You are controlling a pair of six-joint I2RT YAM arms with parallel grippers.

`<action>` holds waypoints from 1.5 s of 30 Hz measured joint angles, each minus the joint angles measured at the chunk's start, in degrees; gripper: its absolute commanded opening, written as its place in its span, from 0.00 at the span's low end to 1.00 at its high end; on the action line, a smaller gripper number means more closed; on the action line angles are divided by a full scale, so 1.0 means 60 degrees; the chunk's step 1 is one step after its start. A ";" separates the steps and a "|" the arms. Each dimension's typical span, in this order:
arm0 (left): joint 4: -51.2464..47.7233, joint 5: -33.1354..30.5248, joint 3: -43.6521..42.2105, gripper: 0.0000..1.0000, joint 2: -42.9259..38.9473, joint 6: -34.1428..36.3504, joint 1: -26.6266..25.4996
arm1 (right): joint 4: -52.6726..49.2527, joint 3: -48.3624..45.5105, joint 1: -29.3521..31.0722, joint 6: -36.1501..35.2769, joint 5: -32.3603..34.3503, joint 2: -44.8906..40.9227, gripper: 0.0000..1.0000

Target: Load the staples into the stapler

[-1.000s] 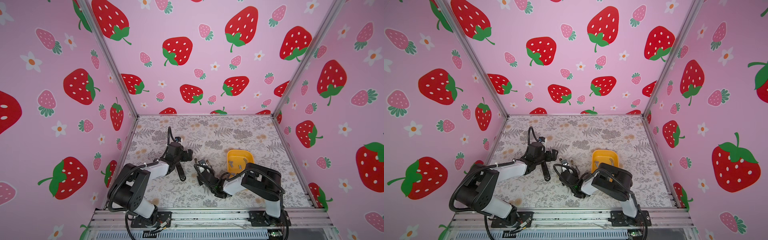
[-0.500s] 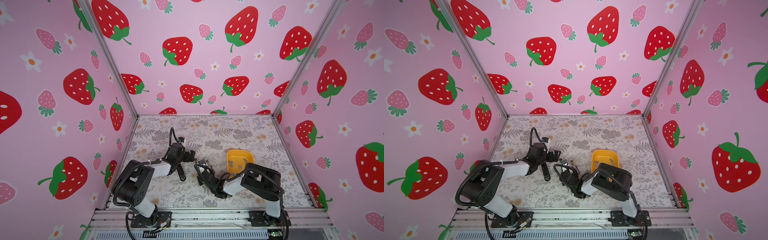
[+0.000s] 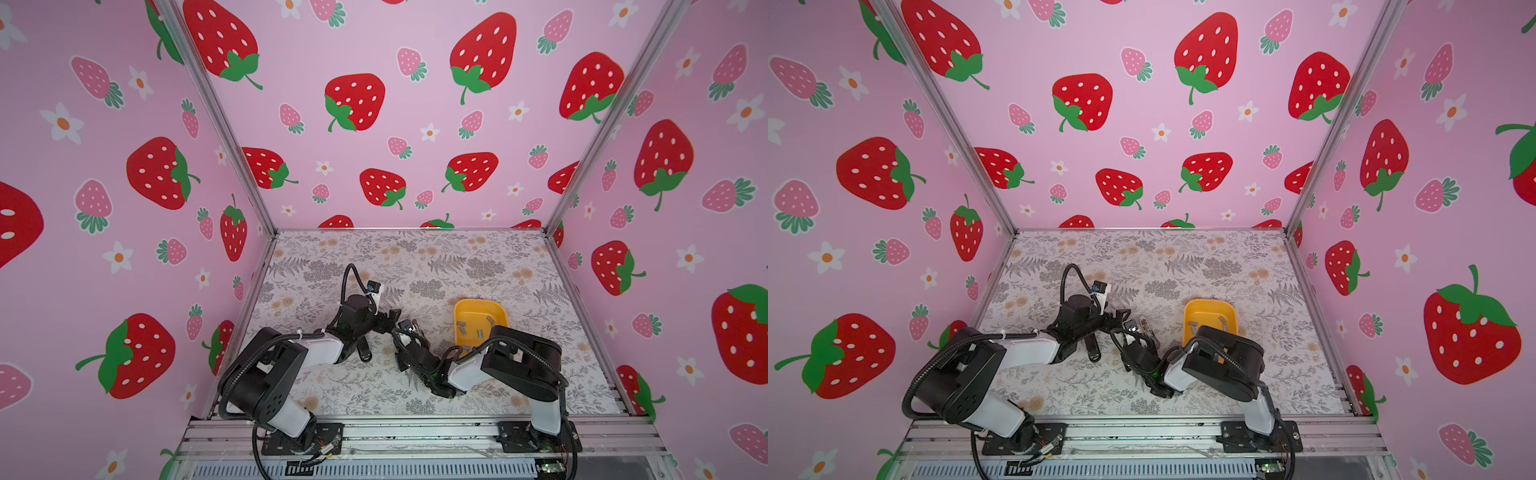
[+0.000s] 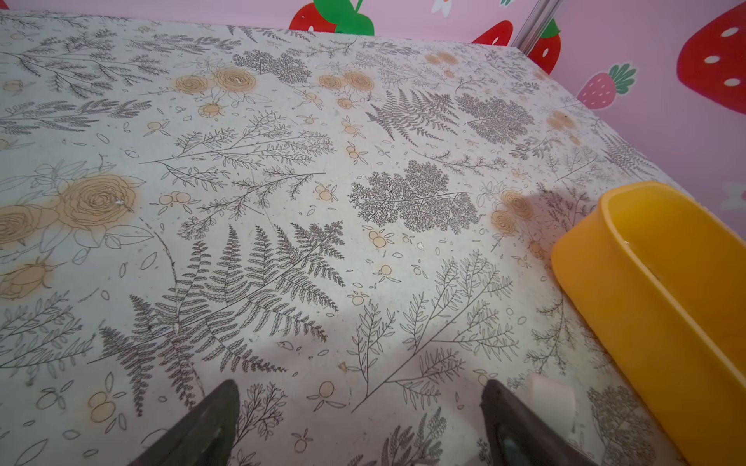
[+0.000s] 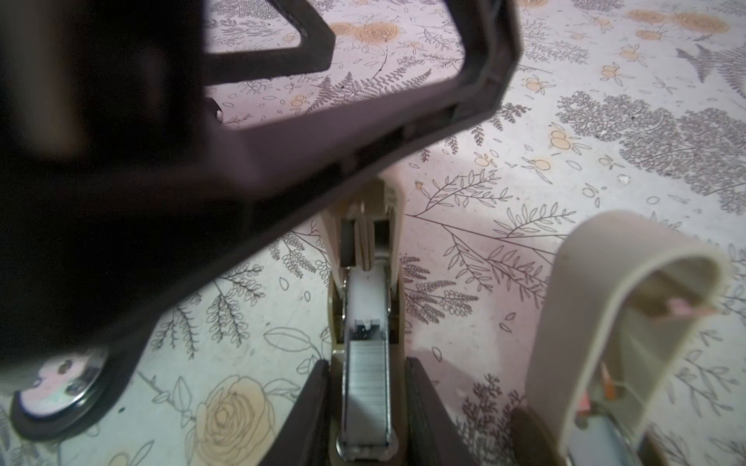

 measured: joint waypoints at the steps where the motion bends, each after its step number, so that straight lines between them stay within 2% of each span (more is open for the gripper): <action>1: -0.0051 0.0011 -0.0080 0.95 -0.0175 -0.0033 0.0000 | 0.0029 -0.0015 0.0000 0.0000 -0.0007 0.0000 0.25; 8: -0.0645 -0.1206 -0.0157 0.95 -0.0973 -0.0368 0.0025 | 0.0171 -0.0095 0.0000 0.0000 -0.0062 0.0000 0.24; 12: -0.1075 -0.2058 -0.0066 0.94 -0.0568 -0.0601 0.0215 | 0.0215 -0.0113 0.0000 0.0000 -0.0073 0.0000 0.24; 16: -0.1388 -0.2393 0.0262 0.94 0.0226 -0.0623 0.0401 | 0.0270 -0.0142 0.0000 0.0000 -0.0098 0.0000 0.24; 23: -0.0998 -0.1916 0.0262 0.94 0.0423 -0.0353 0.0393 | 0.0277 -0.0146 0.0000 0.0000 -0.0102 0.0000 0.24; 29: 0.0055 -0.0929 -0.0627 0.93 0.0000 0.0189 0.0310 | 0.0284 -0.0146 0.0000 0.0004 -0.0102 0.0000 0.25; 36: 0.1464 -0.0444 -0.1392 0.92 -0.0091 0.0962 -0.0244 | 0.0288 -0.0149 0.0000 0.0007 -0.0102 0.0000 0.26; 40: 0.1931 -0.0539 -0.1636 0.91 -0.0051 0.1435 -0.0965 | 0.0328 -0.0266 0.0000 0.0080 -0.0142 -0.0084 0.32; 45: 0.2164 -0.0816 -0.1657 0.91 0.0124 0.1690 -0.1184 | 0.0208 -0.0514 0.0040 0.0091 -0.0215 -0.0375 0.46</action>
